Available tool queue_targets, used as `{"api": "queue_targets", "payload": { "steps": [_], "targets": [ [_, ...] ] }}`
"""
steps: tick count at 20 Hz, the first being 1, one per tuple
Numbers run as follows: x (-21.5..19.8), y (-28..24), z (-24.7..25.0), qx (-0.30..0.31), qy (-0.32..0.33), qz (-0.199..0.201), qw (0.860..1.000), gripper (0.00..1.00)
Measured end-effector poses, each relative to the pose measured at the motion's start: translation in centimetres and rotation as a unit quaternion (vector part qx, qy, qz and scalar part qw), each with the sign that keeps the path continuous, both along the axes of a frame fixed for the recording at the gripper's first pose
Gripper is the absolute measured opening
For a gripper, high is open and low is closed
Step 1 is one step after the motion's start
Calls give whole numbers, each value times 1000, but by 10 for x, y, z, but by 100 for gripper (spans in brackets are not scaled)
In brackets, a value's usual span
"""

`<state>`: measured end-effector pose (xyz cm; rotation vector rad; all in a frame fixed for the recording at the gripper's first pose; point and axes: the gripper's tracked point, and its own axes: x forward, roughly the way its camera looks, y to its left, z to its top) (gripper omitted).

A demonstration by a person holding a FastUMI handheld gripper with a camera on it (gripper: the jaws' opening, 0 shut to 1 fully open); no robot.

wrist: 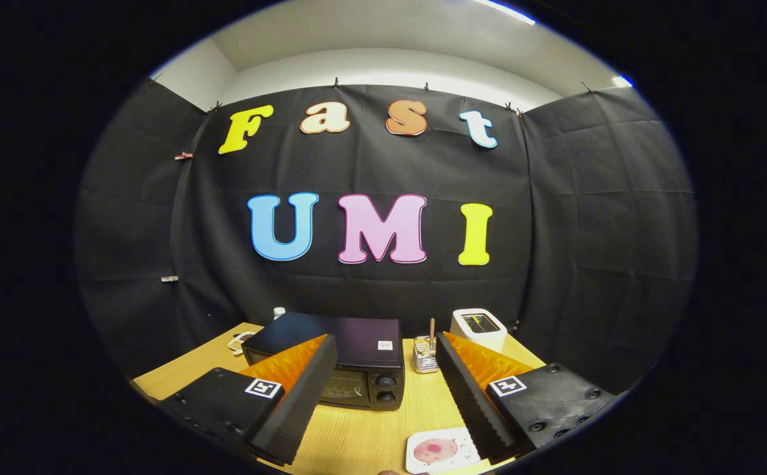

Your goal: Open the toaster oven, put the food inside, and close the toaster oven door.

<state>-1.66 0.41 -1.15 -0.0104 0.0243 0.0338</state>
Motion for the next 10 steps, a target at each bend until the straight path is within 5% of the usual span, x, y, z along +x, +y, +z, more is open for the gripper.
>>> {"api": "queue_targets", "payload": {
  "steps": [10],
  "targets": [
    [6,15,-28,5,33,9,999,98]
  ]
}}
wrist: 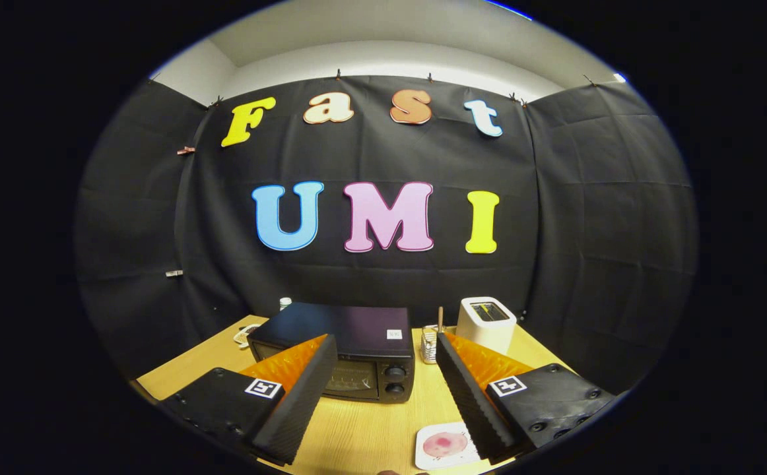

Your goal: Open the toaster oven, put the food inside, and close the toaster oven door.

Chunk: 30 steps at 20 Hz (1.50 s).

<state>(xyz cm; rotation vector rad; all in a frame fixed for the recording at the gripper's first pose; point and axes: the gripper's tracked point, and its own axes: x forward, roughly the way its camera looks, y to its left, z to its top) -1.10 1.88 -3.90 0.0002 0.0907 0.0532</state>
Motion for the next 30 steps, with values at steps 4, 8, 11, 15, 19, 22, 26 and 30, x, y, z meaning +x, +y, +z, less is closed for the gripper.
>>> {"api": "queue_targets", "payload": {
  "steps": [4,8,11,15,19,22,26,30],
  "targets": [
    [4,7,1,-2,-3,-2,1000,98],
    [21,34,-21,5,22,15,1000,98],
    [42,61,-34,5,36,24,999,98],
    [77,96,-54,4,53,26,998,98],
    [112,117,-85,13,84,8,996,98],
    [128,131,-112,11,107,0,994,99],
    [140,144,-136,5,129,-2,992,99],
    [144,148,-145,5,138,-11,990,99]
  ]
}}
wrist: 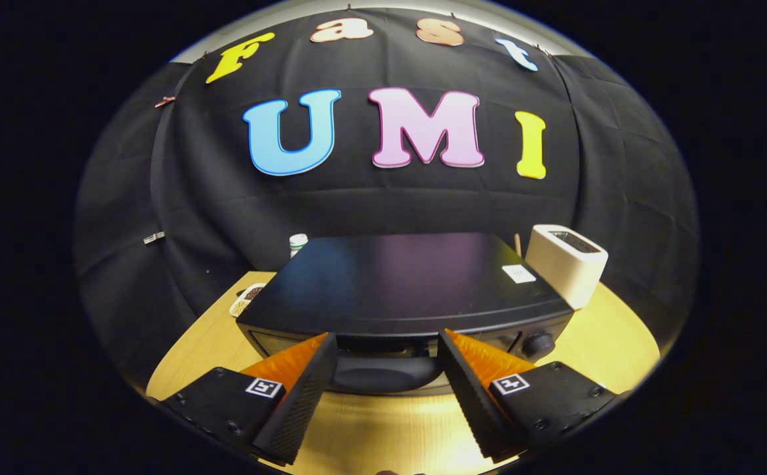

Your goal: Open the toaster oven, put the food inside, and close the toaster oven door.

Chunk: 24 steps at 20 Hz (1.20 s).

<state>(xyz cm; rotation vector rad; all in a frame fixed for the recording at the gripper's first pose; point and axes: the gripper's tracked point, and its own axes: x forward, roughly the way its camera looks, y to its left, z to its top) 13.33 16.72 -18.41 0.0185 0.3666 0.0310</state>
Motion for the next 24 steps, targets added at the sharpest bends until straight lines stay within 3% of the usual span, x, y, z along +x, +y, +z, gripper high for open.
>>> {"api": "queue_targets", "payload": {
  "steps": [8,20,24],
  "targets": [
    [-6,-1,-13,-2,39,-3,999,98],
    [-75,-2,-35,-3,84,29,996,97],
    [-99,-2,-51,-43,94,52,993,98]
  ]
}}
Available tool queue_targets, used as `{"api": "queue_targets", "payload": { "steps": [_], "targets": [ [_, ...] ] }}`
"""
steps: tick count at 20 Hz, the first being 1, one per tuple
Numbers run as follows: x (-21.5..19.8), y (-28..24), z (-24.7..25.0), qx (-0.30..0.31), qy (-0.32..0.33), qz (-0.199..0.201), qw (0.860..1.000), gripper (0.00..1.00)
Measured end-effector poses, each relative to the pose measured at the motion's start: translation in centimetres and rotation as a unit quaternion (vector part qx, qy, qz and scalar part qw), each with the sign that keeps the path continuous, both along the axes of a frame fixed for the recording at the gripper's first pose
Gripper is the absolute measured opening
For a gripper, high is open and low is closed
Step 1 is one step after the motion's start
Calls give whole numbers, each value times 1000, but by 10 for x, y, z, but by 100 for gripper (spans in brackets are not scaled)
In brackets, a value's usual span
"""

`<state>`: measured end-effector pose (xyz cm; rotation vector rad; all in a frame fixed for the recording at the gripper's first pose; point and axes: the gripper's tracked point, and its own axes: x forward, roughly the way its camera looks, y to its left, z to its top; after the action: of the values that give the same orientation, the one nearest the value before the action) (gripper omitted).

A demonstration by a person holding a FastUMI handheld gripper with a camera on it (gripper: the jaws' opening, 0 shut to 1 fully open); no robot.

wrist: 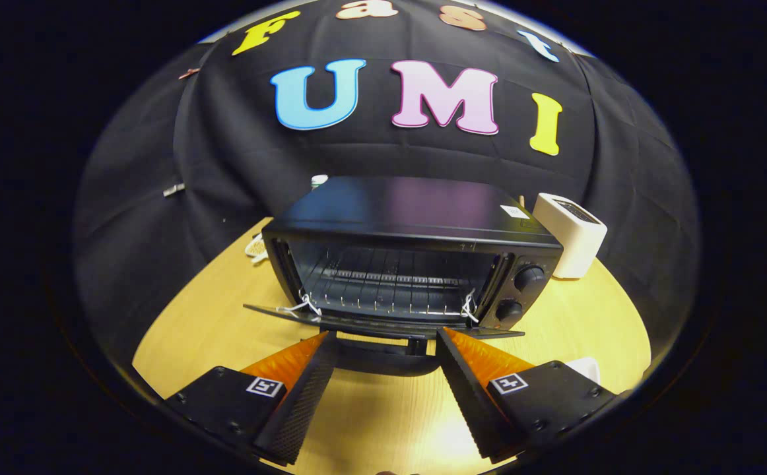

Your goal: Open the toaster oven, put the food inside, and close the toaster oven door.

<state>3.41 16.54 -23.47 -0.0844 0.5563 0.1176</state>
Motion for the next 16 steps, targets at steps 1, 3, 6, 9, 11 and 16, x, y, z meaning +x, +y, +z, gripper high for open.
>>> {"api": "queue_targets", "payload": {
  "steps": [1,3,6,9,11,16],
  "targets": [
    [-5,-2,-6,-6,5,3,1000,98],
    [-14,-1,-14,-23,5,17,1000,98],
    [-30,-2,-34,-47,15,42,998,98],
    [-54,-8,-74,-24,91,35,995,99],
    [-62,-16,-82,-11,110,23,994,99],
    [-71,-44,-52,-1,92,44,995,99]
  ]
}}
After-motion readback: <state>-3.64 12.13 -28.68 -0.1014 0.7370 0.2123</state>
